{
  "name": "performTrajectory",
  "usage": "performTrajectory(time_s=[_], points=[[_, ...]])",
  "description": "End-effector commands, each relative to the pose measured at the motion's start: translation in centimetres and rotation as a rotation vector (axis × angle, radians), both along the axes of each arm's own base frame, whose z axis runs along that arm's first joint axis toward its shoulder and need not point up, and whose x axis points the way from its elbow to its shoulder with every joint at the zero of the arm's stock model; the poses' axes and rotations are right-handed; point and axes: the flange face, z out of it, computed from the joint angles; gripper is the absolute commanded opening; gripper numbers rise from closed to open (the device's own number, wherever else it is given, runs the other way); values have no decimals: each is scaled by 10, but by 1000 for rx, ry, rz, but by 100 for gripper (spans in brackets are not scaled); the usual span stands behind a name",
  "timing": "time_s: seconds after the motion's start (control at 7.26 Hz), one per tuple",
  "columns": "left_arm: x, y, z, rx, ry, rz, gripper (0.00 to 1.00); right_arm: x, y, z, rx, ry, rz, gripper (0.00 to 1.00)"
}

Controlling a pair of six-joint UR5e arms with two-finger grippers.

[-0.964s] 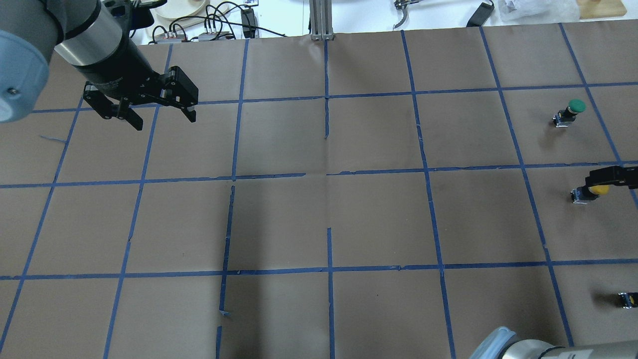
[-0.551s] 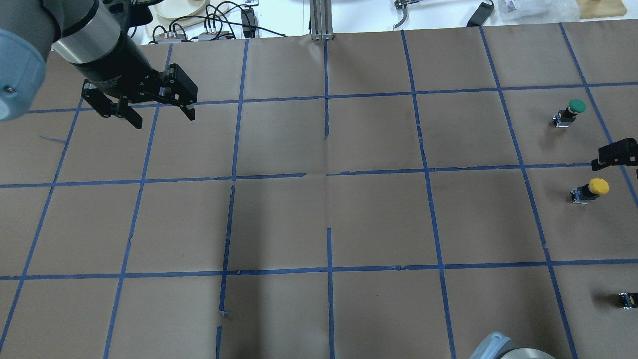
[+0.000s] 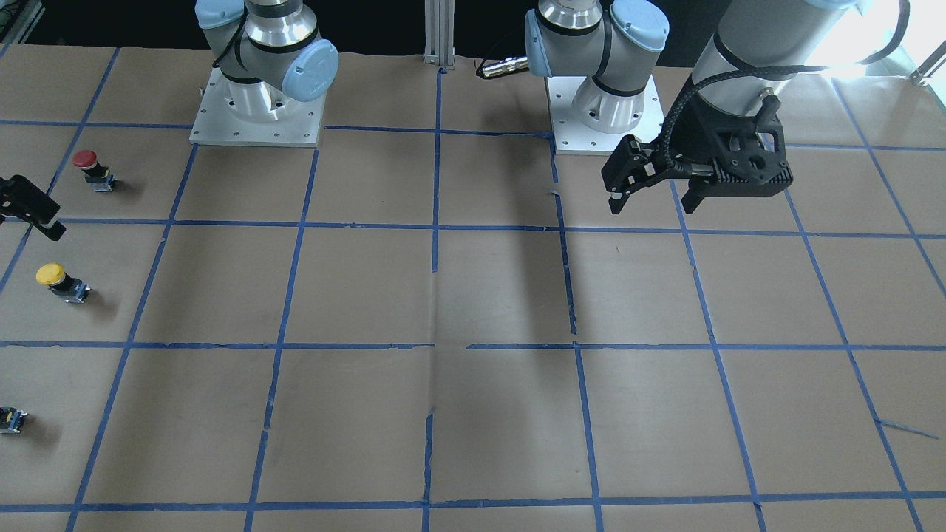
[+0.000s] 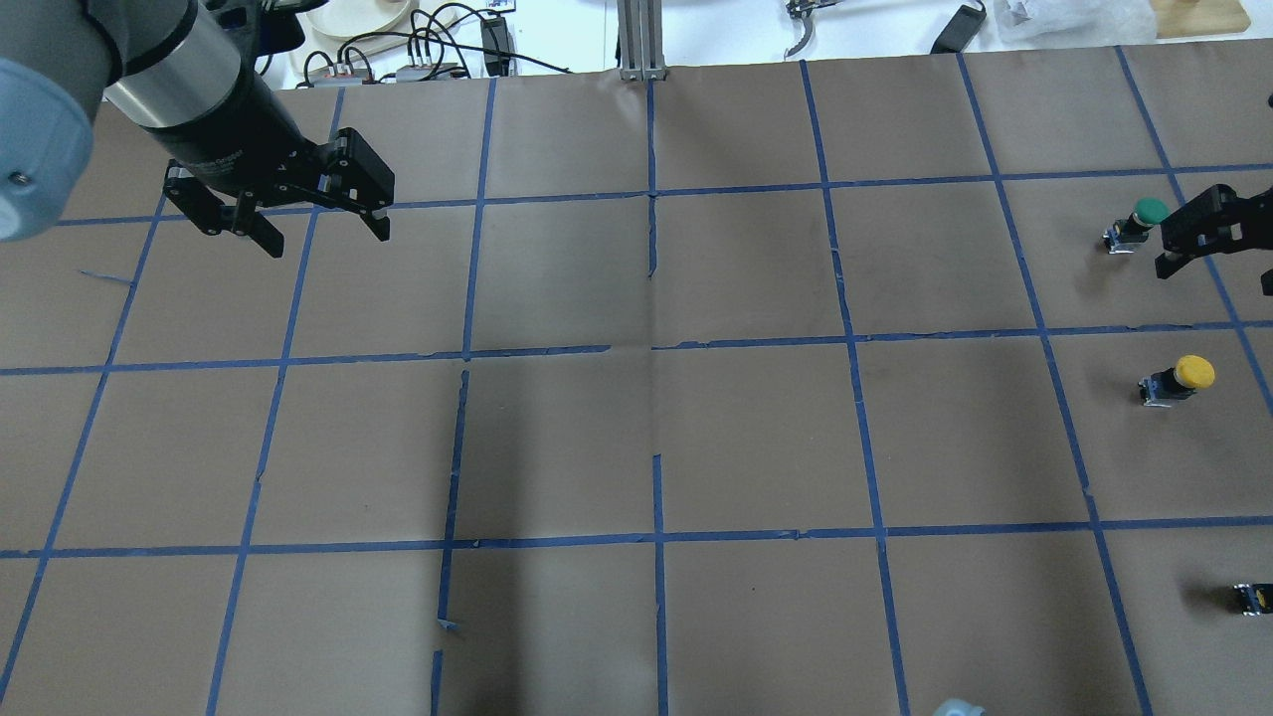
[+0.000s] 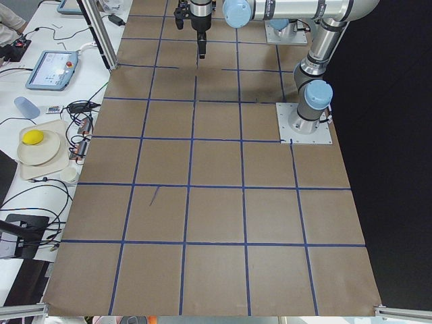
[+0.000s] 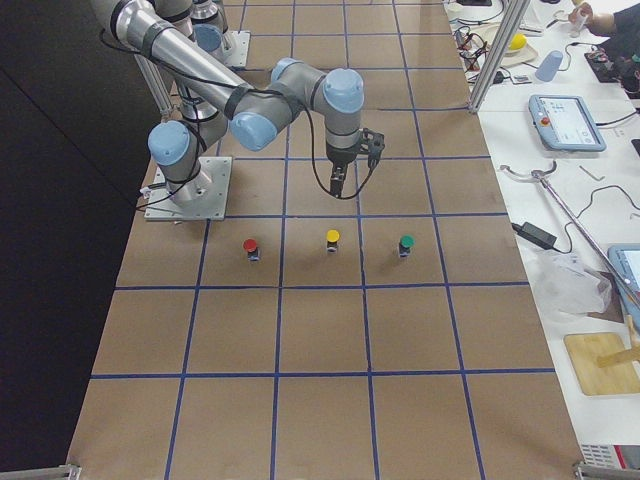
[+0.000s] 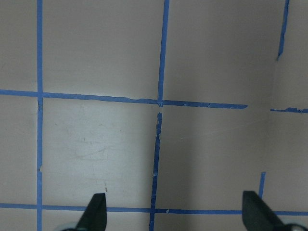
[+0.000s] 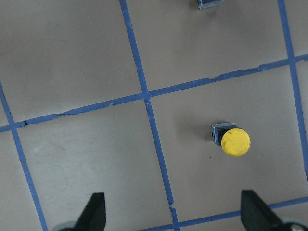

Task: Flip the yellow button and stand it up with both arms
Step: 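Open the right gripper and raise it away from the standing button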

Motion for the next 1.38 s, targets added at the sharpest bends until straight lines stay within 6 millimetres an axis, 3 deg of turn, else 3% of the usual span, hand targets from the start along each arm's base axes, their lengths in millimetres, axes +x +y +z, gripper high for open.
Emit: performTrajectory(time_s=[0.0, 0.14, 0.41, 0.69, 0.96, 1.24], points=[[0, 1, 2, -3, 0, 0, 100, 62, -1, 34, 39, 97, 24, 100], [0, 0, 2, -3, -2, 0, 100, 95, 11, 43, 63, 79, 16, 100], [0, 1, 3, -6, -2, 0, 100, 186, 16, 48, 41, 56, 45, 100], [0, 0, 2, -5, 0, 0, 100, 248, 30, 42, 47, 16, 59, 100], [1, 1, 5, 1, -14, 0, 100, 249, 41, 47, 140, -11, 52, 100], [1, 5, 4, 41, -14, 0, 100, 244, 37, 66, 124, -11, 43, 100]])
